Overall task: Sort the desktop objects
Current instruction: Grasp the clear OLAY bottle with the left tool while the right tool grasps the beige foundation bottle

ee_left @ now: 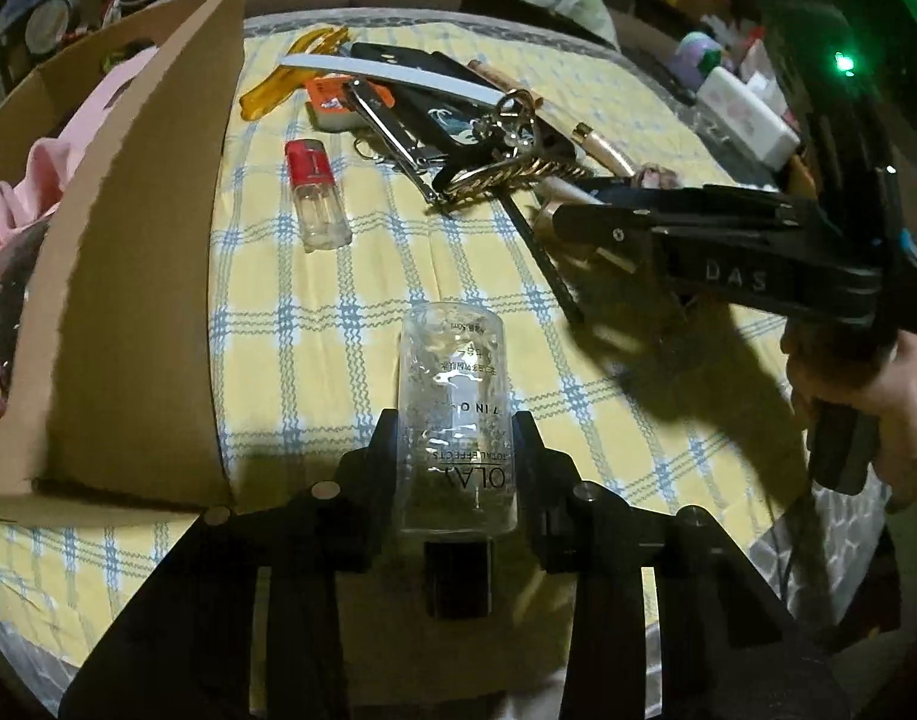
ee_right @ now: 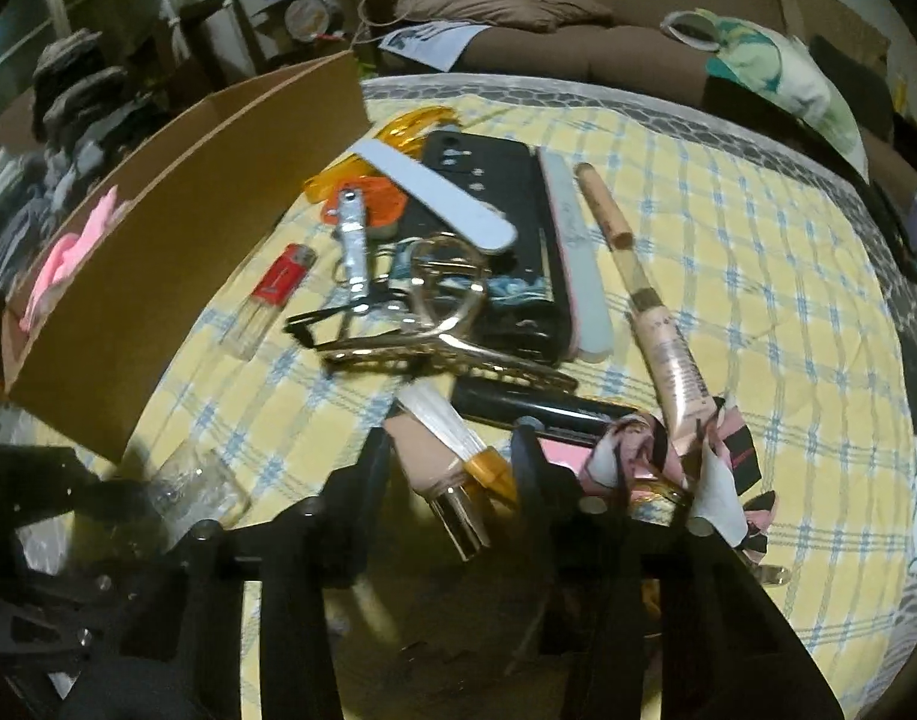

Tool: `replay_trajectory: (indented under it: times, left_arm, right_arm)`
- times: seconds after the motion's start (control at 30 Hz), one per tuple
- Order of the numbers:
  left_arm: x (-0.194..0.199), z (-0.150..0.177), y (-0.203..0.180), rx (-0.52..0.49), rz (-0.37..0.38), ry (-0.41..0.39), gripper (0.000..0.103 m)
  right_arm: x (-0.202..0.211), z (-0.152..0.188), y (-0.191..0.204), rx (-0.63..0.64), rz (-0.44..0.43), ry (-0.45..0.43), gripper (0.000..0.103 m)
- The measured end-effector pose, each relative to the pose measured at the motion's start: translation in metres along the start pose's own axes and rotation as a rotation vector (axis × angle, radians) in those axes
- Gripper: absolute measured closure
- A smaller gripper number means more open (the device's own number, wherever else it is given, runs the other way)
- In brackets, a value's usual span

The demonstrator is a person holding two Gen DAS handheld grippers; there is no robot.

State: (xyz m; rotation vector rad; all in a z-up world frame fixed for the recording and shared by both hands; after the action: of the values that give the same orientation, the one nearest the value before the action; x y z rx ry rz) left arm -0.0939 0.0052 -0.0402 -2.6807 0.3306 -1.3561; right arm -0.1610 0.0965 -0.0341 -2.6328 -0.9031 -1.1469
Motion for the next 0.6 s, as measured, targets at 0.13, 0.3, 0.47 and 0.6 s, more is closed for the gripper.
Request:
replay_trajectory:
  times: [0.13,0.3,0.47,0.6]
  left_arm:
    - [0.013,-0.006,-0.002,0.022,0.036,-0.02,0.069]
    - [0.023,-0.014,-0.001,0.038,0.049,-0.037,0.069]
    - [0.024,-0.014,0.0,0.056,0.068,-0.028,0.069]
    - [0.027,-0.016,-0.003,0.052,0.072,-0.038,0.069]
  right_arm:
    - [0.013,-0.005,0.01,-0.017,-0.035,-0.01,0.083]
    - [0.025,-0.002,0.01,-0.037,-0.012,-0.002,0.079]
    - [0.021,0.006,-0.02,-0.101,0.145,0.052,0.075]
    - [0.024,0.002,-0.028,-0.177,0.101,0.015,0.072]
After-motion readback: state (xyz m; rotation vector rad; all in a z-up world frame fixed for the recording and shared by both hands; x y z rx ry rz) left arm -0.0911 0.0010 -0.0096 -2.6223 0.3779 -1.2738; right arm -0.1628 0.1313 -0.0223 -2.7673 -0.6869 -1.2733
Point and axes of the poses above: each gripper's, at about its wrist camera, not at the fingertips, and x roughly against the way its jaws point, y to its left, z to its underside, the point moved 7 cm from there along -x, roughly the way its jaws point, and after that the axes turned 10 degrees about -y, right-handed, at the moved point
